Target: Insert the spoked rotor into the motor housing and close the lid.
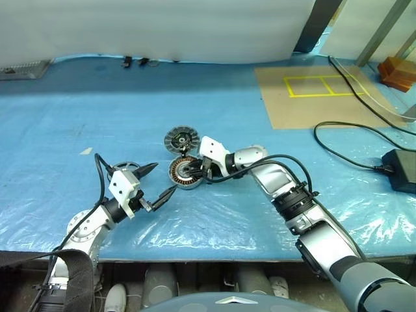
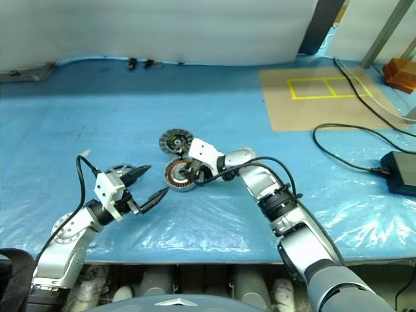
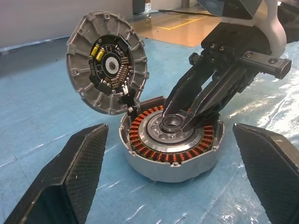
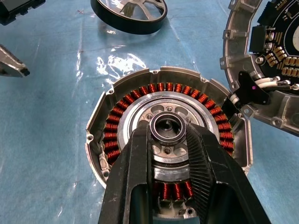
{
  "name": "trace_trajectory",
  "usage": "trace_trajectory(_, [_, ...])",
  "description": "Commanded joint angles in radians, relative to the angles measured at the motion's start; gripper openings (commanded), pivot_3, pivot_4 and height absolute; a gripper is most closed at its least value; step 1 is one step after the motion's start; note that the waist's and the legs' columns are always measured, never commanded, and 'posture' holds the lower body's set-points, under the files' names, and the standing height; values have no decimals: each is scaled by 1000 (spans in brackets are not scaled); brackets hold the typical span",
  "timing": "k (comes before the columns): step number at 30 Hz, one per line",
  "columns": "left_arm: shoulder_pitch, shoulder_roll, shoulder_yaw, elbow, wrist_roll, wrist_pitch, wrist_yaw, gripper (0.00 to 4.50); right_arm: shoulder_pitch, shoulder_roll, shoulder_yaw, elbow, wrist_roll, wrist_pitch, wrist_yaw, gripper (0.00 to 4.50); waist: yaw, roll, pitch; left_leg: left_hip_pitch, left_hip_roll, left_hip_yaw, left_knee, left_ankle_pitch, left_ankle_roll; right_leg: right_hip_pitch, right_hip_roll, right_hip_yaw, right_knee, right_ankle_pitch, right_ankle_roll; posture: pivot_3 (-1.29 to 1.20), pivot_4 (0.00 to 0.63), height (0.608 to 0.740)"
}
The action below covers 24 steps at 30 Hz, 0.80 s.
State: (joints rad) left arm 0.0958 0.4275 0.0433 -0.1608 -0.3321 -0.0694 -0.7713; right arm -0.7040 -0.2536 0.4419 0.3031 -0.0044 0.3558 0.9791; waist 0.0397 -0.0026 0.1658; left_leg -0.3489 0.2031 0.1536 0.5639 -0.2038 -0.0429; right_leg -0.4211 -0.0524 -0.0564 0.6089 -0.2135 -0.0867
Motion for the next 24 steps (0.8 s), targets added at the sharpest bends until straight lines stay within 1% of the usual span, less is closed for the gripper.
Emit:
trace_trajectory(1, [-3, -2, 0, -20, -1, -14, 3, 4500, 6, 7, 1, -3, -9, -6, -7, 652, 1, 0, 0, 0, 0, 0, 0, 0, 0, 0, 0, 0, 0, 0, 0, 0, 150, 740])
trace_trajectory(22, [-6, -1, -3, -17, 0, -12, 2, 4500, 13, -1, -18, 34, -9, -7, -9, 652, 2, 0, 0, 0, 0, 0, 1, 0, 0, 2, 0, 0, 0, 0, 0, 0, 150, 740])
trace_trajectory(24, [-6, -1, -3, -17, 1, -11, 2, 4500, 17, -1, -18, 34, -9, -11, -11, 1378, 2, 0, 0, 1, 0, 0, 1, 0, 0, 2, 0, 0, 0, 0, 0, 0, 150, 740])
